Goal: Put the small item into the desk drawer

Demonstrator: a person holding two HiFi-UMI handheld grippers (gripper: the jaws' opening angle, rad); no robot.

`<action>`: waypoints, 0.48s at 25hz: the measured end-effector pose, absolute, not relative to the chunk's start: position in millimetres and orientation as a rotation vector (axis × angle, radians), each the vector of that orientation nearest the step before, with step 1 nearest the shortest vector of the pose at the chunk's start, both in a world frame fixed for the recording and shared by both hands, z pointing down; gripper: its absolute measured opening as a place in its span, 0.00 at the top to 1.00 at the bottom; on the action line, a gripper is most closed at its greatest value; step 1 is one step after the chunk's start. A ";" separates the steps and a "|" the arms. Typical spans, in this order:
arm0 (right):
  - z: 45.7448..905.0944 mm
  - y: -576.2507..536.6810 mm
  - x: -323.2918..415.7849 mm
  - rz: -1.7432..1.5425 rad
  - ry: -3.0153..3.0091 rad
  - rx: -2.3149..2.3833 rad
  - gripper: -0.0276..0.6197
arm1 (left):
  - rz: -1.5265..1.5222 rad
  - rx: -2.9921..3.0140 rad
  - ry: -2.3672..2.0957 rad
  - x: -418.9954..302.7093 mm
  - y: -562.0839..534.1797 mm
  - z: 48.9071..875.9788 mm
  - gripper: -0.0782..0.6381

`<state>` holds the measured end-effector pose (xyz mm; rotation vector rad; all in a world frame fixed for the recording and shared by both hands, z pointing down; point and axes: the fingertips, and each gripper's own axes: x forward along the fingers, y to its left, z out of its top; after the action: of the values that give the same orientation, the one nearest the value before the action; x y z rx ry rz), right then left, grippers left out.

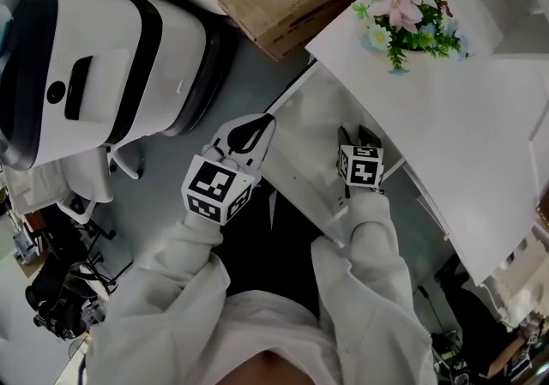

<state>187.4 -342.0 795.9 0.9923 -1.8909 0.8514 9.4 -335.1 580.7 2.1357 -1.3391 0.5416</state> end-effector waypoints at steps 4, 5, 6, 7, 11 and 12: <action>808.5 -339.5 186.2 0.856 -1.855 0.976 0.65 | 0.548 2.116 -1.341 6.8 -335.3 586.3 0.86; 810.4 -338.9 186.5 0.853 -1.848 0.975 0.65 | 0.549 2.112 -1.343 6.0 -335.6 587.3 0.86; 812.1 -338.5 186.9 0.851 -1.842 0.976 0.65 | 0.548 2.109 -1.345 5.1 -336.1 588.0 0.86; 813.7 -338.0 187.3 0.851 -1.836 0.978 0.65 | 0.546 2.105 -1.348 4.4 -336.9 588.4 0.86; 818.3 -338.0 187.8 0.849 -1.827 0.985 0.65 | 0.540 2.102 -1.350 4.4 -339.1 589.8 0.86; 818.9 -338.5 187.4 0.849 -1.826 0.987 0.65 | 0.542 2.101 -1.349 4.1 -338.9 590.4 0.86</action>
<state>187.4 -338.5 818.9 0.9865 -1.8264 0.8493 4.1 -338.9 590.4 2.1011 -1.3493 0.5416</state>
